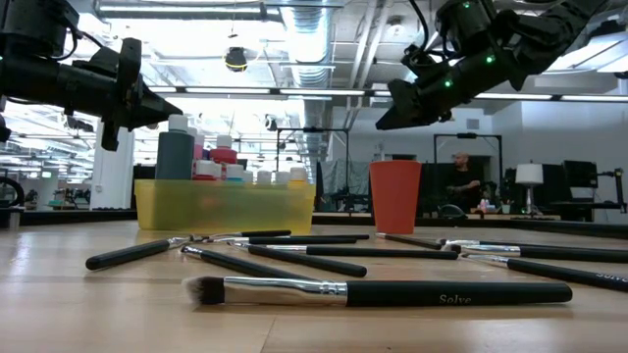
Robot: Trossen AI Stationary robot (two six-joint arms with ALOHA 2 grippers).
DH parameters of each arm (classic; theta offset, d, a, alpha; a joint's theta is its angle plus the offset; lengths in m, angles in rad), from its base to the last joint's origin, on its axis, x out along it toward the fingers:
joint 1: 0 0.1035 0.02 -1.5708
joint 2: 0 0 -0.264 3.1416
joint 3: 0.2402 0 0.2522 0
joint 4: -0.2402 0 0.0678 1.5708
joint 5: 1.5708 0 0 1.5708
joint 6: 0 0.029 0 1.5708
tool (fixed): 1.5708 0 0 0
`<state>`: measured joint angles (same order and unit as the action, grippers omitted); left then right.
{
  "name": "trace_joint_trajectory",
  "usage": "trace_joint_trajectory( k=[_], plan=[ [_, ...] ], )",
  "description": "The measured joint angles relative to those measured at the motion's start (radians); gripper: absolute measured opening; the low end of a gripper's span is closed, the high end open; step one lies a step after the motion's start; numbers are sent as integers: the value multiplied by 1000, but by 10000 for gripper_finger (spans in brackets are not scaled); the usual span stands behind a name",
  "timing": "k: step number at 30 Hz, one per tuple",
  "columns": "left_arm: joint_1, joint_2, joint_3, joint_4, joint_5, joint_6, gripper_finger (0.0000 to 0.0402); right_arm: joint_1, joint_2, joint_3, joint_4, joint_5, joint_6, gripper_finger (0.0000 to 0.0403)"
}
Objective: Pick & Place Paint Supplies
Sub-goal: Put the silver paint brush into the orange cup
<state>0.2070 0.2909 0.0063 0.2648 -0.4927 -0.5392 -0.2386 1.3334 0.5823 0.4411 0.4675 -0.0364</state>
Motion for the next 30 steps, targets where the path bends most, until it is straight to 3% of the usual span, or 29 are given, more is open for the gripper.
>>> trace_joint_trajectory(
  k=[5, 8, 14, 20, 25, 30],
  plan=[
    [0, 0, 0, 5, 0, 0, 1, 0, -53, 1, -5, 0, 0, 135],
    [0, 0, 0, 6, 0, 0, 1, 4, -124, 50, -113, -1, -1, 166],
    [0, 0, 0, 7, 0, 0, 1, 79, -209, 312, -725, -5, 111, 201],
    [0, 0, 0, 7, 0, 0, 1, 199, -136, 467, -1235, -170, 368, 194],
    [0, 0, 0, 7, 0, 0, 1, 312, -17, 461, -1300, -260, 480, 185],
    [0, 0, 0, 8, 0, 0, 1, 377, 123, 462, -1221, -280, 508, 189]
  ],
)
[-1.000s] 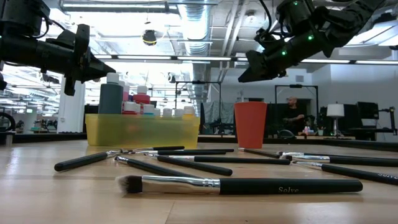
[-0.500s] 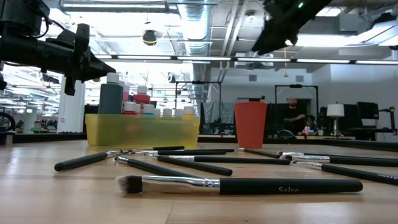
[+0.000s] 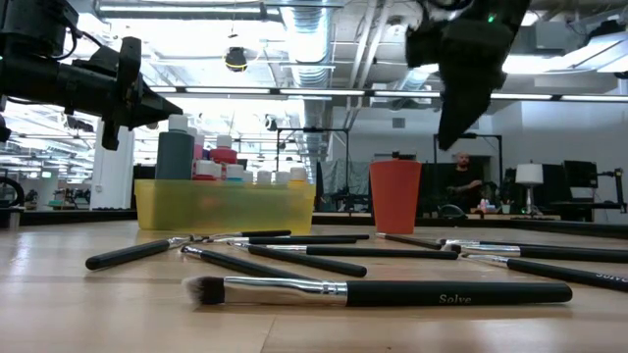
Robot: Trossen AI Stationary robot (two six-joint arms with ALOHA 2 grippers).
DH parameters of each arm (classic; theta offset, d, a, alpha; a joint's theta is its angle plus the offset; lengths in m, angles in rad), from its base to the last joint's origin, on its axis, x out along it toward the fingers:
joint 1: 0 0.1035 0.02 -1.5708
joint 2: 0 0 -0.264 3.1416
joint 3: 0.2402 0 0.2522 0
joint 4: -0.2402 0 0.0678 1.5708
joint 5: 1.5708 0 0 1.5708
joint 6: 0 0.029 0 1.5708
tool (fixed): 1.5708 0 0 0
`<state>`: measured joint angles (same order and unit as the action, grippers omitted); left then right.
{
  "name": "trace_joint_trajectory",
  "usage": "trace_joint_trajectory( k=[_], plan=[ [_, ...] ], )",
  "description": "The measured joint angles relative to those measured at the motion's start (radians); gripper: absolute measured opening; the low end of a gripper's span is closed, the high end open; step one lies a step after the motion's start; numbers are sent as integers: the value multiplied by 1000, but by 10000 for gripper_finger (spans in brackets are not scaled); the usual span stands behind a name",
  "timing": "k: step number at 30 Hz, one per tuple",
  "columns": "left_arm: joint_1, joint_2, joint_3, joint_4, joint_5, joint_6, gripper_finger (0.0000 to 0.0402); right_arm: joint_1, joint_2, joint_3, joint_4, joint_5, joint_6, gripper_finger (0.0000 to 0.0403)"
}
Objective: Pick & Place Paint Supplies
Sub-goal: Put the silver paint brush into the orange cup
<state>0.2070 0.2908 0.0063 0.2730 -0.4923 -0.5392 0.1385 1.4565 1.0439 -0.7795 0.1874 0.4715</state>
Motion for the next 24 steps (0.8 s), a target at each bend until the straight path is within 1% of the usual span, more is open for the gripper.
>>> trace_joint_trajectory(
  k=[4, 9, 13, 24],
  plan=[
    [0, 0, 0, 1, 0, 0, 1, -6, 96, 0, 38, -82, -1, 209],
    [0, 0, 0, 6, 0, 0, 1, -23, 195, 0, 95, -164, -54, 233],
    [0, 0, 0, 6, 0, 0, 1, -22, 259, 0, 114, -169, -77, 232],
    [0, 0, 0, 15, 0, 0, 1, -38, 343, 8, 153, -165, -117, 223]
  ],
)
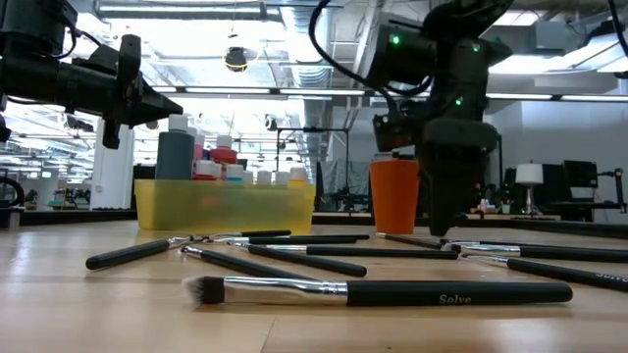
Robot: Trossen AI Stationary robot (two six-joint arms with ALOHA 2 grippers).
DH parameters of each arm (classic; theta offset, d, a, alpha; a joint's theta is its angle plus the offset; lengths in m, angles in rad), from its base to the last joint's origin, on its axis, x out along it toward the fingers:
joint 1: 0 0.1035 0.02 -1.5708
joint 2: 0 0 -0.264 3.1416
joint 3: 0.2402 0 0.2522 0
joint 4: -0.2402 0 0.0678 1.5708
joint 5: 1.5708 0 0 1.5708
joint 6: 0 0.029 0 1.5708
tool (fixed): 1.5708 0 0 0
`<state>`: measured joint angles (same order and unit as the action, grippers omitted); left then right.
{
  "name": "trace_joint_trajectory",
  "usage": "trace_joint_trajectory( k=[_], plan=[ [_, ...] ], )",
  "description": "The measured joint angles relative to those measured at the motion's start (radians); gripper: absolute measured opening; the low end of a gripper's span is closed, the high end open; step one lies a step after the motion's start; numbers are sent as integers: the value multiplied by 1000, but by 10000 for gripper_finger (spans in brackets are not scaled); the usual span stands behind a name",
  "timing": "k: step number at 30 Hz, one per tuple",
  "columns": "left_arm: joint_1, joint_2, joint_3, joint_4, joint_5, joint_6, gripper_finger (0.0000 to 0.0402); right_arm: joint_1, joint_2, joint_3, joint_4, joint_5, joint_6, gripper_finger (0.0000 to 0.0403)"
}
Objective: Pick & Place Paint Supplies
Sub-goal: Put the silver paint brush into the orange cup
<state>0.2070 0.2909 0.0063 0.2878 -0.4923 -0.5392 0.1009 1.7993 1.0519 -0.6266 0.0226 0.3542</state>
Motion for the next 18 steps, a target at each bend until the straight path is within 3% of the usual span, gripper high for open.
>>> trace_joint_trajectory(
  k=[11, 18],
  plan=[
    [0, 0, 0, 7, 0, 0, 1, -2, 34, 1, 11, 11, -13, 200],
    [0, 0, 0, 8, 0, 0, 1, -13, 35, 2, -10, 12, -14, 85]
  ],
)
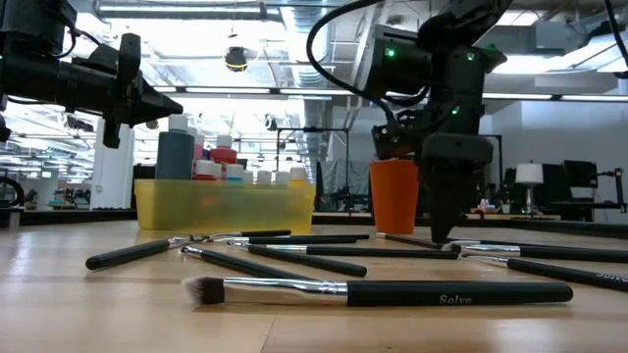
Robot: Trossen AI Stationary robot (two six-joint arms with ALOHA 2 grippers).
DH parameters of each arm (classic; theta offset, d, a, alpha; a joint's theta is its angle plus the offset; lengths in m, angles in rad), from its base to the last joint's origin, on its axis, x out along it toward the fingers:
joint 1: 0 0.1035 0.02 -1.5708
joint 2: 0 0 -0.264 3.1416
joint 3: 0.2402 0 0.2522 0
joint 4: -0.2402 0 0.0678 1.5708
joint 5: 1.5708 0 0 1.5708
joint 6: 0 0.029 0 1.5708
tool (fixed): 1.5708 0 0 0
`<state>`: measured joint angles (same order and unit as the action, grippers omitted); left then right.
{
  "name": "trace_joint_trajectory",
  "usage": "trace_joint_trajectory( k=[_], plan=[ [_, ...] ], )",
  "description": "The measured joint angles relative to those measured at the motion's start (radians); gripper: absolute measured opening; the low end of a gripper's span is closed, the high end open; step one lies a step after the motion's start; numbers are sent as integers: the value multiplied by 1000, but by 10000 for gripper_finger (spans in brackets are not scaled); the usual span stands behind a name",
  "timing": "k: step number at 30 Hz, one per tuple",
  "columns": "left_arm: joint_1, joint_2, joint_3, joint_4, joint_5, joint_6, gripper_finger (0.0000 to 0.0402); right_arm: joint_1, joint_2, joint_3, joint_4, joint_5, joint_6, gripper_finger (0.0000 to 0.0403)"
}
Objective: Pick & Place Paint Supplies
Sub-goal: Put the silver paint brush into the orange cup
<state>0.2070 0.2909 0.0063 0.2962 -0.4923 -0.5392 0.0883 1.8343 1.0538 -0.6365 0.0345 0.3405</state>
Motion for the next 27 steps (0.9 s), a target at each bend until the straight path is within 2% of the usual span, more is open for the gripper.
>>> trace_joint_trajectory(
  k=[4, 6, 10, 18, 23, 27],
  plan=[
    [0, 0, 0, 0, 0, 0, 1, -1, 1, 0, -3, 4, -1, 19],
    [0, 0, 0, 1, 0, 0, 1, 1, -3, 0, -2, 4, -1, 7],
    [0, 0, 0, 2, 0, 0, 1, 20, -50, -6, -7, 24, 23, 1],
    [0, 0, 0, 6, 0, 0, 1, 48, -286, -4, -43, 155, 105, 1],
    [0, 0, 0, 6, 0, 0, 1, 18, -365, -3, -153, 111, 186, 3],
    [0, 0, 0, 6, 0, 0, 1, -12, -345, -3, -192, 99, 203, 35]
  ],
)
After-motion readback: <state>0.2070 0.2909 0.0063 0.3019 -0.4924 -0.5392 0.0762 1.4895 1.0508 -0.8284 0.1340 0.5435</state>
